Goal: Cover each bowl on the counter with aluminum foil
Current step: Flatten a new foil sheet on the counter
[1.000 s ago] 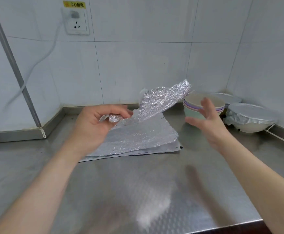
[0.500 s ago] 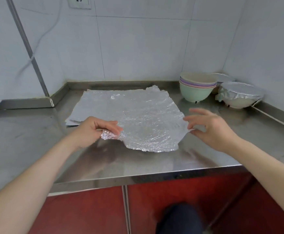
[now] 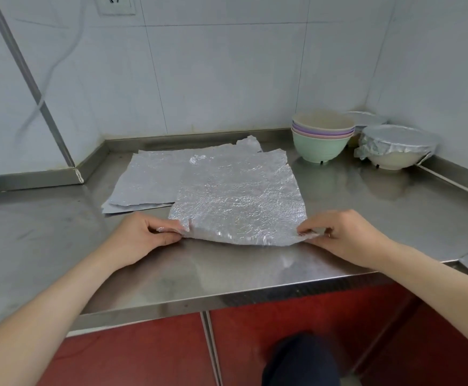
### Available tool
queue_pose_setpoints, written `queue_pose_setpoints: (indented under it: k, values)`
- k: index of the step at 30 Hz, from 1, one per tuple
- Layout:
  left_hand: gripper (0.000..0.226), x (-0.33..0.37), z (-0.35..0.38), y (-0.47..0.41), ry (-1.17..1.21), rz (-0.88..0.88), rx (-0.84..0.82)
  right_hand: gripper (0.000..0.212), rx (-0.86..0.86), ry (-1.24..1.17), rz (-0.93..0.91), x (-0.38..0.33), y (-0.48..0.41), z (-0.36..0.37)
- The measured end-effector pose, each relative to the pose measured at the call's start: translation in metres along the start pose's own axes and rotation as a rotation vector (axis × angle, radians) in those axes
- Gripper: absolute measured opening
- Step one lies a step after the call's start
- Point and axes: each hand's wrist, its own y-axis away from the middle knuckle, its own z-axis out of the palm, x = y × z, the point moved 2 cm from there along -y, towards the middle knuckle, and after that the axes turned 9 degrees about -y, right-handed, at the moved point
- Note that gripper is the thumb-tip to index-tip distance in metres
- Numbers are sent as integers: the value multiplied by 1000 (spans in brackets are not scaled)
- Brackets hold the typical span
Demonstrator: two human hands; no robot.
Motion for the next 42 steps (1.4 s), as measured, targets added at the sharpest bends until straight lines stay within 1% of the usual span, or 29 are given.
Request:
queue_pose_setpoints:
  k: [2, 4, 5, 8, 9, 11, 13, 15, 17, 20, 23, 27, 31, 33, 34, 36, 38, 40, 42]
  values:
    - [28, 2, -2, -3, -12, -34, 64, 9, 31, -62, 70, 2, -5, 2]
    - [26, 3, -3, -8, -9, -71, 122, 5, 81, -126, 192, 4, -10, 5]
    - [23, 3, -4, -11, -9, -97, 145, 7, 99, -160, 240, 6, -11, 6]
    - [6, 5, -3, -22, 19, -157, 188, 27, 150, -298, 341, 8, -16, 11]
    - [9, 5, -2, -26, 17, -162, 205, 28, 186, -354, 362, 7, -19, 11]
    - [25, 3, 0, -31, -2, -177, 240, 25, 260, -440, 392, 6, -23, 12]
    - [34, 3, 1, -36, -22, -195, 256, 28, 321, -480, 418, 7, -28, 15]
    - [49, 0, 1, -41, -48, -207, 259, 33, 351, -438, 449, 8, -34, 19]
    - [55, 2, 1, -44, -111, -213, 265, 38, 327, -288, 484, 9, -40, 21]
    - [57, 5, 3, -44, -200, -214, 294, 37, 276, -150, 564, 10, -48, 23]
    - [54, 2, 6, -44, -269, -233, 314, 37, 262, -30, 623, 11, -53, 27]
    - [53, 7, 8, -47, -475, -256, 297, 34, 229, 136, 672, 8, -58, 35]
    - [45, 15, 12, -49, -657, -260, 287, 22, 170, 290, 646, 0, -65, 34]
    - [42, 15, 13, -49, -721, -243, 292, 17, 173, 408, 573, -1, -66, 35]
    - [40, 15, 14, -49, -753, -230, 294, 18, 204, 462, 514, -1, -65, 37]
    - [37, 13, 14, -48, -815, -208, 296, 27, 273, 488, 373, -1, -63, 42]
    - [37, 11, 14, -46, -844, -207, 295, 33, 334, 471, 313, -1, -63, 39]
    - [37, 9, 14, -45, -836, -199, 294, 28, 329, 418, 324, 4, -63, 40]
    - [37, 8, 13, -45, -790, -186, 295, 29, 293, 285, 394, 8, -64, 40]
